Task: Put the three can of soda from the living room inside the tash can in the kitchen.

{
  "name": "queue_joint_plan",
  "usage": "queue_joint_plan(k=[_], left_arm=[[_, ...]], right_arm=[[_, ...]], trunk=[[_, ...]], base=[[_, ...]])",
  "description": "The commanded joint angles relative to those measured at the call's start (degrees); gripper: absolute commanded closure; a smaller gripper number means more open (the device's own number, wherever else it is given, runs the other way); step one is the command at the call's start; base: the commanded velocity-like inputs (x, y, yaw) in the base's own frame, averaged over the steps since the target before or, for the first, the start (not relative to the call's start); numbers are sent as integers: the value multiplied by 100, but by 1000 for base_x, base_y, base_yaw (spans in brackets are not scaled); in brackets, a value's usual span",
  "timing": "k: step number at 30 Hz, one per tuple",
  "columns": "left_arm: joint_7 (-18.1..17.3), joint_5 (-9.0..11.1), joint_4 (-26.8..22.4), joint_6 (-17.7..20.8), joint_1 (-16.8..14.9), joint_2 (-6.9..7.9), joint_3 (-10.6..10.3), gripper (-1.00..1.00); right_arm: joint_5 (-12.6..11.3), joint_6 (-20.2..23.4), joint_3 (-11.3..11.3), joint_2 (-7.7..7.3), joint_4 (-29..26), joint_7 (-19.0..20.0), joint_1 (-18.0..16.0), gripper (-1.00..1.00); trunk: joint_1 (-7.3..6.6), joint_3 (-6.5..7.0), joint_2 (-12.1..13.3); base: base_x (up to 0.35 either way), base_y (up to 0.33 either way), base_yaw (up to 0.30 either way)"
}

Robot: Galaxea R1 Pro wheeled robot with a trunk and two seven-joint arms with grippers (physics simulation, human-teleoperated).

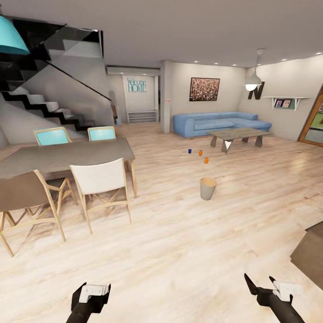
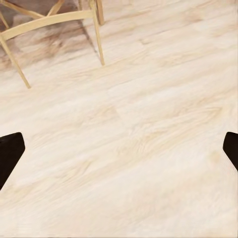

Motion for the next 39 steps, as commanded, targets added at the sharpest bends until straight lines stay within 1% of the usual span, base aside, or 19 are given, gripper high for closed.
queue_joint_plan(k=[1, 5, 18, 30, 39], left_arm=[[0, 0, 0, 0, 0, 0, 0, -100], [0, 0, 0, 0, -3, 0, 0, -100], [0, 0, 0, 0, 1, 0, 0, -100], [0, 5, 0, 0, 1, 0, 0, -100], [0, 8, 0, 0, 0, 0, 0, -100]], right_arm=[[0, 0, 1, 0, 1, 1, 0, -100], [1, 0, 3, 0, 9, 2, 0, -100], [1, 0, 5, 0, 21, 4, 0, -100], [4, 0, 2, 0, 21, 4, 0, -100], [23, 0, 15, 0, 54, 4, 0, -100]], trunk=[[0, 0, 0], [0, 0, 0], [0, 16, 0], [0, 17, 0], [0, 17, 0]], base=[[293, -145, -1], [293, -146, -48], [293, -149, -173], [296, -120, -25], [310, -22, -1]])
